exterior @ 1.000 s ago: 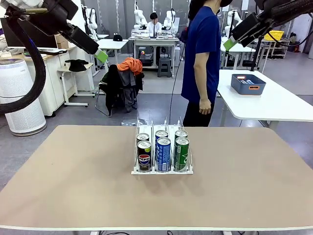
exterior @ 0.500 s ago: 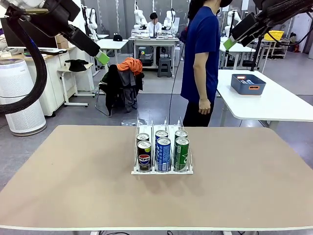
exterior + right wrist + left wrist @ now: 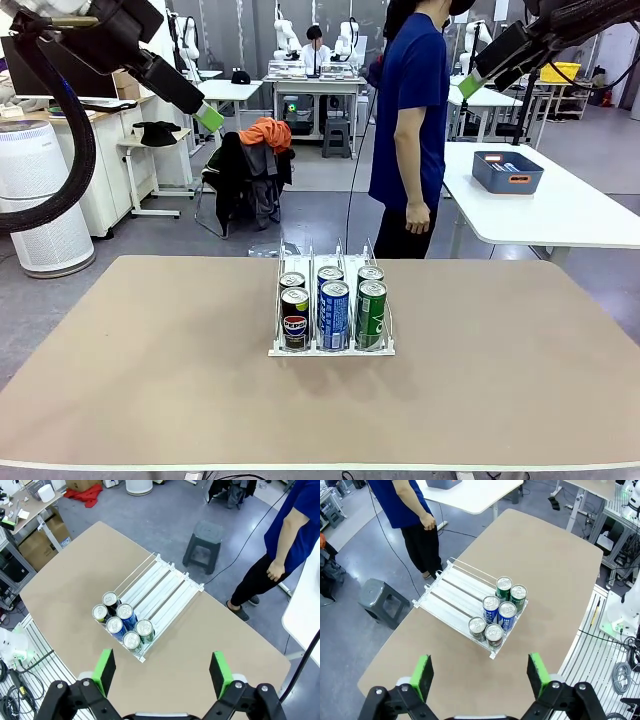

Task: Fill the beverage cans into the dispenser.
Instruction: Pick up the Sprite handed by the human.

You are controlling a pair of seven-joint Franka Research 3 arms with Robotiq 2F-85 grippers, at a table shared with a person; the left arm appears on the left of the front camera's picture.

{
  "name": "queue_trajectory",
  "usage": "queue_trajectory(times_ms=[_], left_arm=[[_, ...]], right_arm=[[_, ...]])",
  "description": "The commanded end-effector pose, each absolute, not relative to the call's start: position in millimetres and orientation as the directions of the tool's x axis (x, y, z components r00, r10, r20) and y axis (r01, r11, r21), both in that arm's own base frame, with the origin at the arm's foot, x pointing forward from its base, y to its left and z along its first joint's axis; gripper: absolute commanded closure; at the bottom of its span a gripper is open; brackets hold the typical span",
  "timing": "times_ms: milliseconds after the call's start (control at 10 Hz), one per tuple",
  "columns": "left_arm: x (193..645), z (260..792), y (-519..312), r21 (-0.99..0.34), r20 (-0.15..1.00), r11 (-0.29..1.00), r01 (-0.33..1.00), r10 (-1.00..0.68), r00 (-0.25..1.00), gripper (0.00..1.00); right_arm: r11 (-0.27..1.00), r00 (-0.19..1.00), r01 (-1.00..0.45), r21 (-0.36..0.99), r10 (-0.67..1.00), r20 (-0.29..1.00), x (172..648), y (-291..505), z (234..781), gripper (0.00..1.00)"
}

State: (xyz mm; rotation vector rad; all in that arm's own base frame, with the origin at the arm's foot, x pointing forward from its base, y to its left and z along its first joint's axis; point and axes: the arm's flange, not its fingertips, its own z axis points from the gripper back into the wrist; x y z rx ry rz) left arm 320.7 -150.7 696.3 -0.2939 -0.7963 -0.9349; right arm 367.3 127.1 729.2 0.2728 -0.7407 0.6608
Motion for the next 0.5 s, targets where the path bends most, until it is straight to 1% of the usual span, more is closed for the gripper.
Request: queue_trajectory(times_ms=[0,400], left_arm=[[321.5,696.3,-149.5,0.102,0.725,0.588,0.802,-0.596,0.345,0.00],[321.5,696.3,-149.5,0.102,0.725,0.588,0.802,-0.596,0.345,0.00]], right_arm=[[0.765,0.551,-0.644,0.009,0.456,0.699,366.5,127.2,727.7,0.00],[0.765,0.551,-0.644,0.009,0.456,0.699,366.5,127.2,727.7,0.00]])
